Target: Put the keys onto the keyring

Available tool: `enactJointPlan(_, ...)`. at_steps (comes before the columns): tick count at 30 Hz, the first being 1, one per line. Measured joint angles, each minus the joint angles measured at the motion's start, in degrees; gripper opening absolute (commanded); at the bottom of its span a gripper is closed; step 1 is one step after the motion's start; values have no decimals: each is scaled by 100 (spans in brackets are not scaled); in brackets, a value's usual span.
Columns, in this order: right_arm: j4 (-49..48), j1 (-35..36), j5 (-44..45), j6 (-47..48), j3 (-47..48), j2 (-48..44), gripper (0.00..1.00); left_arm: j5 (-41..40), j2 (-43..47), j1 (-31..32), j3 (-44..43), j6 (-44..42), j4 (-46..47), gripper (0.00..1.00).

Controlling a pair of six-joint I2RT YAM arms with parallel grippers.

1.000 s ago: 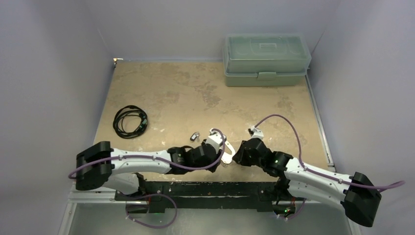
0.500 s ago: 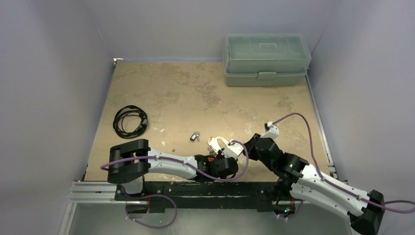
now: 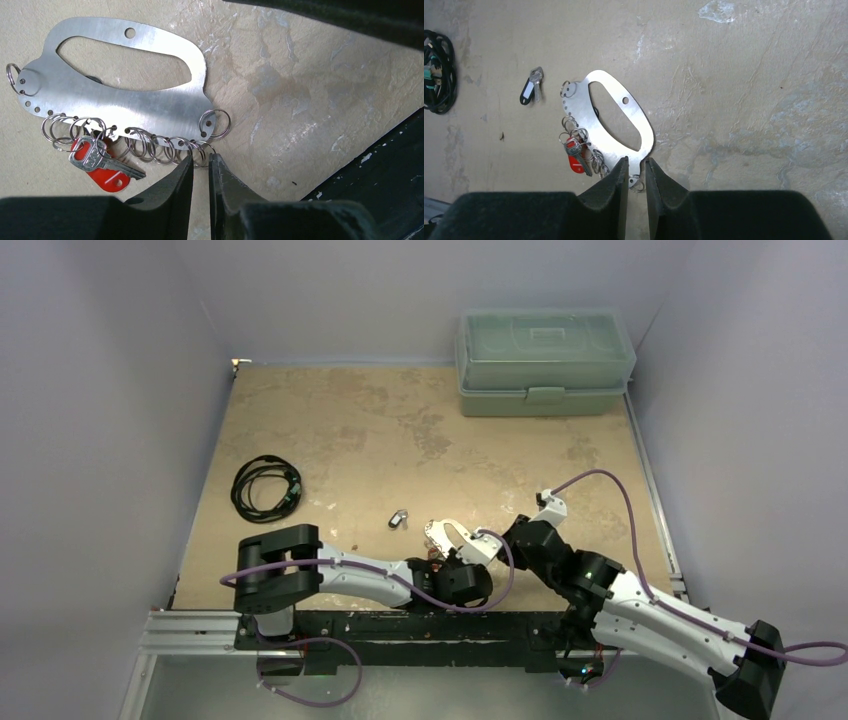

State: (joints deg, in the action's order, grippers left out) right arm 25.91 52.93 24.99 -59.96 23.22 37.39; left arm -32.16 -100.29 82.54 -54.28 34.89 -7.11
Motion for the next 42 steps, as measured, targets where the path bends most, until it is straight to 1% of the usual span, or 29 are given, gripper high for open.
enactJointPlan(10, -11, 0, -4, 44, 0, 0, 21, -48, -118, 4, -39, -2, 33, 15)
enactJointPlan(15, -26, 0, -24, 81, 0, 0, 21, -114, -146, 4, -39, -7, 66, 18)
enactJointPlan(18, -39, 0, -44, 103, 0, 9, 21, -168, -162, 4, -44, -9, 68, 18)
enactJointPlan(22, -81, 0, -48, 114, 0, 11, 21, -245, -208, 4, -63, -9, 105, 12)
enactJointPlan(26, -105, 0, -48, 146, 0, 11, 21, -269, -232, 4, -63, -20, 192, 0)
enactJointPlan(37, -103, 0, -48, 238, 0, 11, 21, -195, -205, 2, -44, -101, 310, 0)
enactJointPlan(42, -109, 0, -55, 356, 44, -9, 21, 149, 208, 7, 79, -162, 343, 0)
